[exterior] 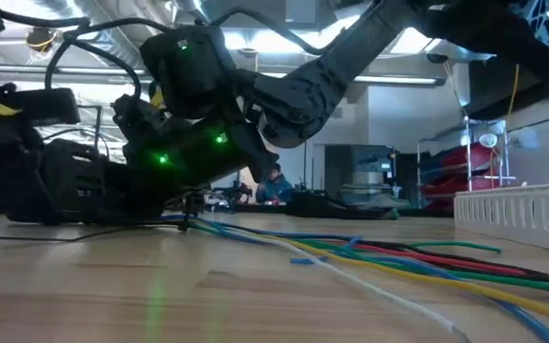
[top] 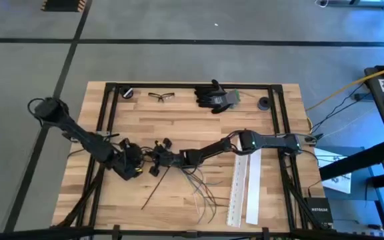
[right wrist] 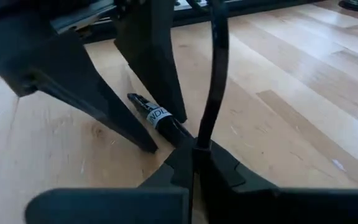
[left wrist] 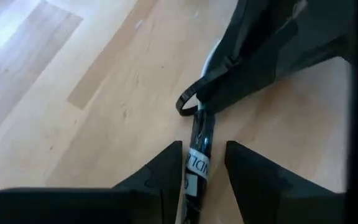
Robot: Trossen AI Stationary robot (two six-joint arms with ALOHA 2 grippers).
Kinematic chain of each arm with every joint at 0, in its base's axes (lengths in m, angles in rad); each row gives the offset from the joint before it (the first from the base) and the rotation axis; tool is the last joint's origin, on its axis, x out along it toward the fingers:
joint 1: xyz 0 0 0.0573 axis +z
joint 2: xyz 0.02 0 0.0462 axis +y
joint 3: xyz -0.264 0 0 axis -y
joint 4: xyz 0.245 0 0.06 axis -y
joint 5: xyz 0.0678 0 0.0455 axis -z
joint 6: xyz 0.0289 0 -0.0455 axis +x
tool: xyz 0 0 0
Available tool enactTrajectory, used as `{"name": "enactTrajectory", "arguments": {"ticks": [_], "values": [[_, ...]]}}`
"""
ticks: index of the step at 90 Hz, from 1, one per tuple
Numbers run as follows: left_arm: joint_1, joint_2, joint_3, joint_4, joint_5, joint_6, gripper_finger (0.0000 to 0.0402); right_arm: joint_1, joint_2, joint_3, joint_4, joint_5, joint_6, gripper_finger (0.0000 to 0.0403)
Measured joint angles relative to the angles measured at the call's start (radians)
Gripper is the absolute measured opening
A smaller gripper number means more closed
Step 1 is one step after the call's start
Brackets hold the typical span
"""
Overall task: Ziptie cables
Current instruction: Wrap the zip tie on the cables
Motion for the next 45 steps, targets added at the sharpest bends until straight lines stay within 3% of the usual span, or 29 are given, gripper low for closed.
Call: {"name": "enactTrajectory", "arguments": {"ticks": [30, 45], "values": [[-0.042, 0.013, -0.003, 0.028, -0.012, -0.041, 0.0047, 0.001, 0.000, 0.000, -0.006, -0.001, 0.002, 0.0000], [-0.098, 0.012, -0.003, 0.021, -0.004, -0.092, 0.0038, 0.002, 0.000, 0.002, -0.007, -0.010, 0.003, 0.0000]]}}
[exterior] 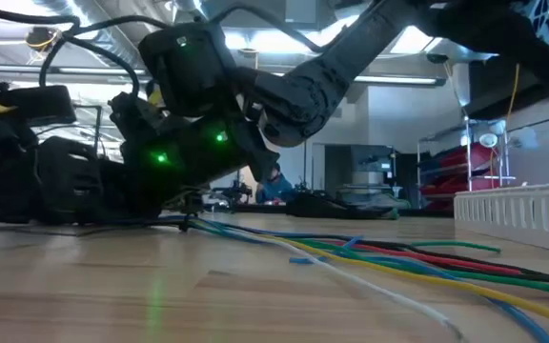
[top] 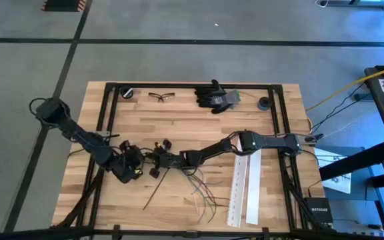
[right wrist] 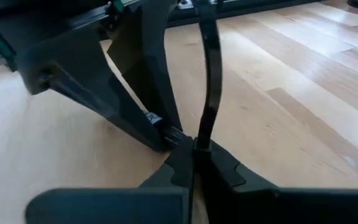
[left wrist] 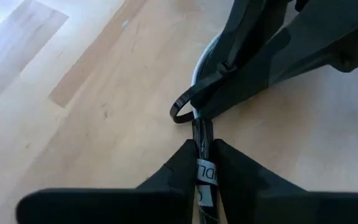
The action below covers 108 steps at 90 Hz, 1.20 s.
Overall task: Ziptie cables
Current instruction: Wrap the zip tie on the cables
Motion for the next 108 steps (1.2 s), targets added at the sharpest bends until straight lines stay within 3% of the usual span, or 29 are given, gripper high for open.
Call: {"name": "enactTrajectory", "arguments": {"ticks": [34, 44, 56, 97, 108], "values": [[-0.014, -0.001, -0.001, 0.006, -0.015, -0.015, 0.0110, 0.000, 0.000, 0.000, -0.001, -0.010, 0.001, 0.0000], [-0.012, -0.038, 0.025, -0.070, 0.008, 0.004, 0.0127, -0.001, 0.000, 0.000, 0.003, -0.010, 0.001, 0.0000], [0.008, -0.106, 0.053, -0.186, 0.009, -0.018, 0.0131, -0.001, 0.000, -0.002, 0.025, -0.010, 0.001, 0.0000], [-0.055, -0.056, -0.005, 0.008, -0.077, -0.185, 0.0131, -0.001, 0.001, -0.001, 0.027, 0.002, 0.000, 0.0000], [-0.079, -0.082, 0.013, -0.083, -0.001, -0.211, 0.0131, -0.001, 0.001, -0.002, 0.028, 0.002, 0.000, 0.0000]]}}
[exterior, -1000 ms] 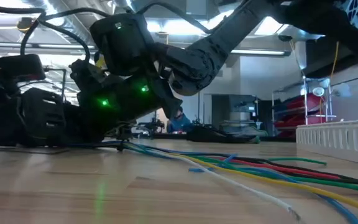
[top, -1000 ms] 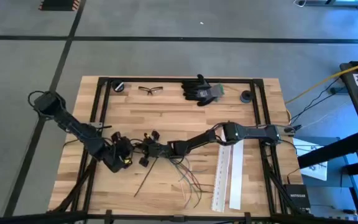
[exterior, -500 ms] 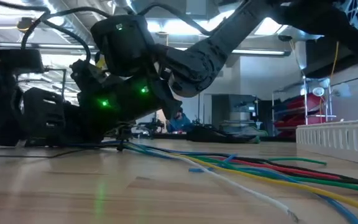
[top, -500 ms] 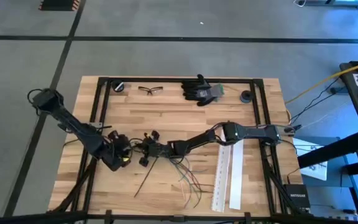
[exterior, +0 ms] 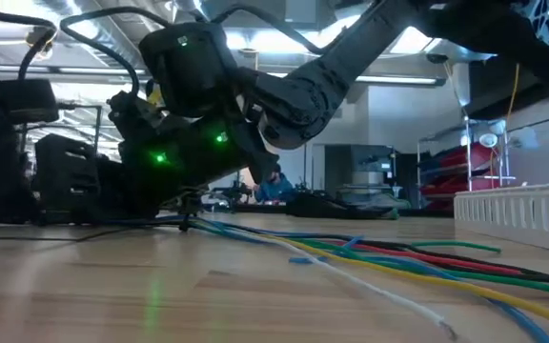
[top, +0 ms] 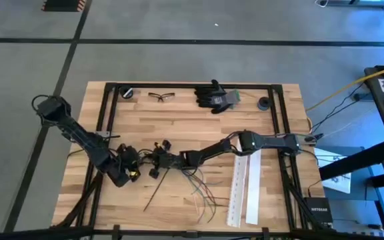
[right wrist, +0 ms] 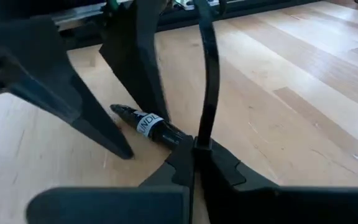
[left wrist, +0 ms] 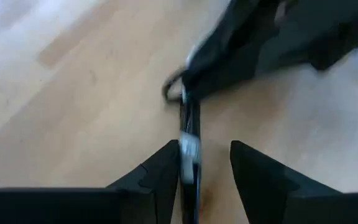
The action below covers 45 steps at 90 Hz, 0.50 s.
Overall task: Ziptie cables
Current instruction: Wrap the zip tie on the cables
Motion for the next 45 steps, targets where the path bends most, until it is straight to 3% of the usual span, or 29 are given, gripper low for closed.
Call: {"name": "enactTrajectory", "arguments": {"ticks": [9, 25, 45], "values": [[-0.009, -0.058, 0.054, -0.191, 0.076, -0.037, 0.0131, 0.000, 0.000, 0.000, -0.005, 0.000, 0.000, 0.0000], [-0.014, -0.174, 0.157, -0.551, 0.072, -0.042, 0.0131, 0.000, 0.000, 0.001, -0.004, 0.000, 0.000, 0.0000], [-0.023, -0.279, 0.146, -0.567, 0.069, 0.010, 0.0131, 0.000, 0.000, 0.001, -0.007, 0.000, 0.000, 0.0000]]}}
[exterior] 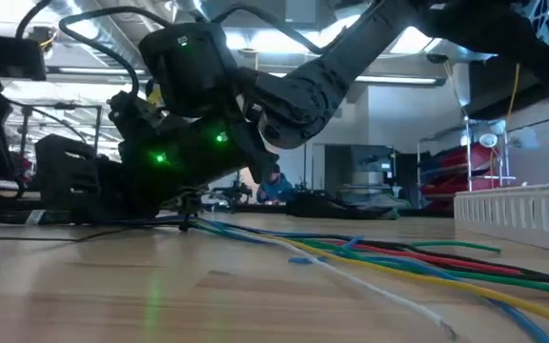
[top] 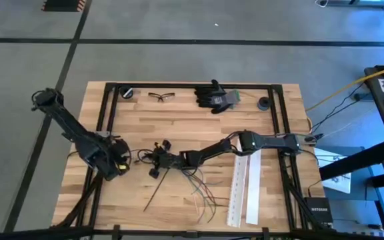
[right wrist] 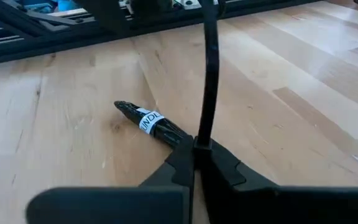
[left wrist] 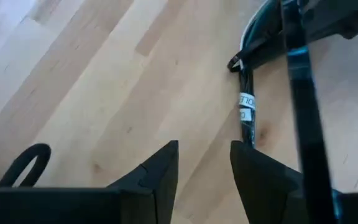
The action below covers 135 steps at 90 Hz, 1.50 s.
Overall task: Ziptie cables
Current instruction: Wrap the zip tie on the cables
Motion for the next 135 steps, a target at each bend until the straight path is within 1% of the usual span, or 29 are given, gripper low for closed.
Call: {"name": "enactTrajectory", "arguments": {"ticks": [5, 17, 36, 41, 46, 53, 69, 78, 90, 97, 109, 114, 117, 123, 129, 135], "values": [[-0.021, -0.012, -0.004, 0.009, -0.005, 0.017, 0.0131, 0.000, 0.000, 0.000, 0.000, 0.000, 0.000, 0.0000], [-0.109, -0.047, -0.014, -0.006, -0.008, 0.040, 0.0131, 0.000, 0.000, 0.000, 0.002, 0.000, 0.000, 0.0000], [-0.211, -0.125, -0.014, -0.021, -0.064, -0.002, 0.0131, 0.000, 0.000, 0.000, 0.000, -0.001, -0.001, 0.0000], [-0.230, -0.145, -0.014, -0.023, -0.097, -0.027, 0.0131, -0.001, 0.000, 0.000, 0.001, -0.001, -0.003, 0.0000], [-0.243, -0.155, -0.016, -0.013, -0.166, -0.059, 0.0131, 0.000, 0.000, 0.000, 0.002, -0.001, -0.003, 0.0000], [-0.252, -0.157, -0.041, 0.057, -0.238, -0.081, 0.0131, -0.001, 0.000, 0.000, 0.003, -0.001, -0.003, 0.0000], [-0.252, -0.116, -0.196, 0.377, -0.306, -0.099, 0.0131, -0.001, 0.000, 0.000, 0.003, 0.017, -0.004, 0.0000], [-0.251, -0.087, -0.265, 0.513, -0.356, -0.139, 0.0131, -0.001, 0.000, 0.000, 0.003, 0.018, -0.004, 0.0000], [-0.250, -0.061, -0.304, 0.554, -0.383, -0.200, 0.0131, -0.001, 0.000, 0.000, 0.004, 0.018, -0.004, 0.0000], [-0.248, -0.048, -0.319, 0.563, -0.419, -0.223, 0.0131, -0.001, 0.000, 0.000, 0.004, 0.018, -0.004, 0.0000], [-0.216, -0.021, -0.343, 0.607, -0.466, -0.241, 0.0131, -0.001, 0.000, 0.000, 0.005, 0.018, -0.004, 0.0000], [-0.199, -0.003, -0.360, 0.678, -0.468, -0.220, 0.0131, -0.001, 0.000, 0.000, 0.005, 0.018, -0.004, 0.0000], [-0.190, 0.012, -0.368, 0.734, -0.466, -0.188, 0.0131, -0.001, 0.000, 0.000, 0.005, 0.018, -0.004, 0.0000], [-0.176, 0.041, -0.374, 0.822, -0.430, -0.096, 0.0131, -0.001, 0.000, 0.000, 0.005, 0.018, -0.004, 0.0000], [-0.163, 0.068, -0.373, 0.831, -0.412, -0.064, 0.0131, -0.001, 0.000, 0.000, 0.005, 0.018, -0.004, 0.0000], [-0.141, 0.093, -0.373, 0.825, -0.437, -0.059, 0.0131, -0.001, 0.000, 0.000, 0.005, 0.018, -0.004, 0.0000]]}}
